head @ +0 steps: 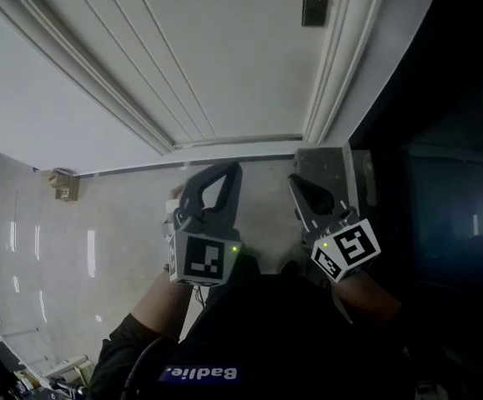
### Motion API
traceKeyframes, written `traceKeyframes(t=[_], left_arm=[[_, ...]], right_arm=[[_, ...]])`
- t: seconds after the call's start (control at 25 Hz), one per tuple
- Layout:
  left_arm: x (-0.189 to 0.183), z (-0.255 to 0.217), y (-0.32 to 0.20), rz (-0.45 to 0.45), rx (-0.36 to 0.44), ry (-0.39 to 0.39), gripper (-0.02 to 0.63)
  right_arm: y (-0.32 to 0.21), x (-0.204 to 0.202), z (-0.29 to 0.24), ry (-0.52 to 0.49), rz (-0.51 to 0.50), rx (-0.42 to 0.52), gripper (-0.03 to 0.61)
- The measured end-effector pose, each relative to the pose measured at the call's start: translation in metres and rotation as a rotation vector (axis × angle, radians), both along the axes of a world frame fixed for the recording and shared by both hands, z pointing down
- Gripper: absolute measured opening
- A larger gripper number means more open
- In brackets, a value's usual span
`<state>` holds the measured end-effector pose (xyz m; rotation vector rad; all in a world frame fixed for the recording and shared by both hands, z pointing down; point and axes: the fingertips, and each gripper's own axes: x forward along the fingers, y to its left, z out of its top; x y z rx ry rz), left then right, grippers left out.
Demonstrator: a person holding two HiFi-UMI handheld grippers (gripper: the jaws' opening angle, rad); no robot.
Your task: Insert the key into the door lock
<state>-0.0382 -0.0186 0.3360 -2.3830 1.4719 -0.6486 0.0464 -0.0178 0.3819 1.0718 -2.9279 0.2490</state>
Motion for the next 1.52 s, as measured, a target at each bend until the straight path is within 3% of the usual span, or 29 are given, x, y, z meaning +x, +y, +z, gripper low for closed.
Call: traceKeyframes(t=[0.2, 0.4, 0.6, 0.84, 1.16, 1.32, 1.52], left_arm=[[0.021, 0.013, 0.035, -0.018, -0.075, 0.162, 0.02], [0.033, 0.006, 0.068, 0.007, -0.081, 0.281, 0.02], [0.03, 0.005, 0.097, 0.067, -0.102, 0.403, 0.02], [0.0, 0.012, 0.136, 0.117, -0.126, 0.509, 0.02], [-0.055, 0.024, 0.191, 0.201, -0.121, 0.542, 0.02], [-0.072, 0.032, 0.203, 0.228, -0.112, 0.549, 0.02], [-0.074, 0.035, 0.213, 0.242, -0.12, 0.559, 0.02]], right_arm=[[0.028, 0.027, 0.012, 0.0, -0.024, -0.001, 0.003], [0.052, 0.038, 0.007, 0.007, -0.02, 0.048, 0.003], [0.085, 0.023, 0.011, 0.02, -0.013, 0.046, 0.003], [0.128, -0.015, 0.014, 0.041, 0.026, 0.023, 0.003], [0.185, -0.087, 0.013, 0.089, 0.087, 0.039, 0.003], [0.198, -0.105, 0.018, 0.109, 0.123, 0.03, 0.003], [0.21, -0.119, 0.017, 0.118, 0.096, 0.03, 0.003]])
